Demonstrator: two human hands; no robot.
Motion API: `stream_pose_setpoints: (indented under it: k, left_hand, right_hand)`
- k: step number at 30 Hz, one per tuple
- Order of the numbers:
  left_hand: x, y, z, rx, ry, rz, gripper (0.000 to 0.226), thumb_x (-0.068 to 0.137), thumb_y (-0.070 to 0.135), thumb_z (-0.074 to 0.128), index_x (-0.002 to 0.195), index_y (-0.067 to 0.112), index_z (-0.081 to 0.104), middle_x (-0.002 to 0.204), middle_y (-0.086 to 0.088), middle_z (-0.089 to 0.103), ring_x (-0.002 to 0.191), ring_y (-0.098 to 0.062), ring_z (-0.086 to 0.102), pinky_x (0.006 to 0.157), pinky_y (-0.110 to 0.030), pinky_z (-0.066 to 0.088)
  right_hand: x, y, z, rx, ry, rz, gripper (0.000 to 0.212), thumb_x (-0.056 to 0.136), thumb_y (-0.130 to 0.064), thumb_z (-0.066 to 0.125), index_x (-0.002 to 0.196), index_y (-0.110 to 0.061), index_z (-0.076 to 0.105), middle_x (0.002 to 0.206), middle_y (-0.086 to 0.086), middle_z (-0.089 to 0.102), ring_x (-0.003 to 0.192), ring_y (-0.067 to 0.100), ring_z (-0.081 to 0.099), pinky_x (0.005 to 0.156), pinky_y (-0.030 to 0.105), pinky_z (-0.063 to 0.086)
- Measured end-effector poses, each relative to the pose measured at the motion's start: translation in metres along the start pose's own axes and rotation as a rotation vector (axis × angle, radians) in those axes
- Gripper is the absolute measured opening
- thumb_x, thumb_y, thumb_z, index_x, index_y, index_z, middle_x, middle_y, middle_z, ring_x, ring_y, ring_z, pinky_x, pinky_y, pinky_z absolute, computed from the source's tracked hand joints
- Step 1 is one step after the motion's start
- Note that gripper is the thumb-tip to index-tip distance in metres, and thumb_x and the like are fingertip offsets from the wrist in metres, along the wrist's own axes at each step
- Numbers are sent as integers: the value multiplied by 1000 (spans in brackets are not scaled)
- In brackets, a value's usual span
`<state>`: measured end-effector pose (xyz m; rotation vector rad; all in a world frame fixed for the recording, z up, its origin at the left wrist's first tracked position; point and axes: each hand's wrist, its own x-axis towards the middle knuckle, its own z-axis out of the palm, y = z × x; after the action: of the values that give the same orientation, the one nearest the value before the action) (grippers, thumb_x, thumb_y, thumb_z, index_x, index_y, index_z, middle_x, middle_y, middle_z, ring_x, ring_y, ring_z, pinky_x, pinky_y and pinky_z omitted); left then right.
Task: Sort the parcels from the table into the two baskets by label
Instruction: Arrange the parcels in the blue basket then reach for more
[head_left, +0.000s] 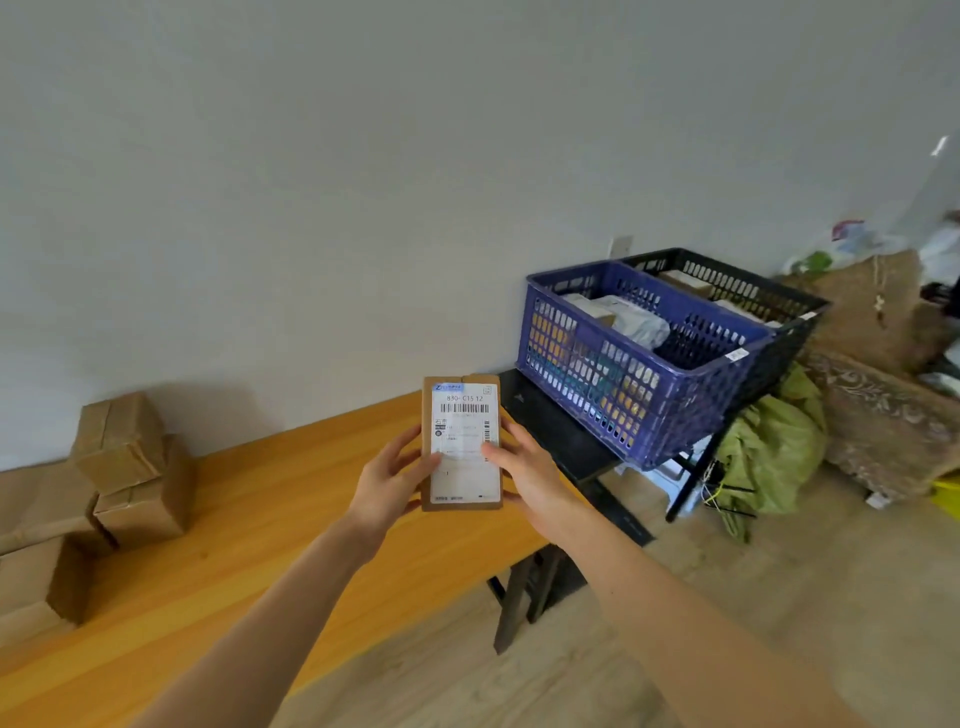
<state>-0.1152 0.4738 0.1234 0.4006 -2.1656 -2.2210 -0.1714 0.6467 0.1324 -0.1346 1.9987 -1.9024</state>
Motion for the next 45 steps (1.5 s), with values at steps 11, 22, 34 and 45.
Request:
stream_pose_setpoints:
  k: [11,22,34,45]
  left_hand:
    - [12,20,150,77,-103,-13,46,93,32,61,134,37,44,121,1,61,108,-24,62,96,-51,50]
    - [16,26,309,87,-81,-32,46,94,27,61,135,37,43,114,-4,65,103,-25,65,91,-49,54]
    - [61,58,412,99,-108,15,44,96,22,57,135,36,42,116,-4,65,109,-26,63,89,-45,55]
    - [196,84,465,33,-144,86,41,97,23,55,133,41,44,113,1,65,106,-24,63,92,-46,53]
  right_hand:
    - [-21,1,-148,57,133,-20,41,95,-19,59,133,-32,50,123,-4,65,110,15,61,87,40,54]
    - [-37,6,-310,90,112,-13,39,96,-17,58,131,-33,49,121,-2,66,105,17,64,78,36,57]
    - [-4,-14,-420,96,130,-88,33,99,-19,52,129,-32,50,127,0,62,117,25,58,88,45,54]
    - [108,-56,-492,115,162,-128,36,99,-13,51,129,-32,49,123,0,64,107,17,61,80,36,53]
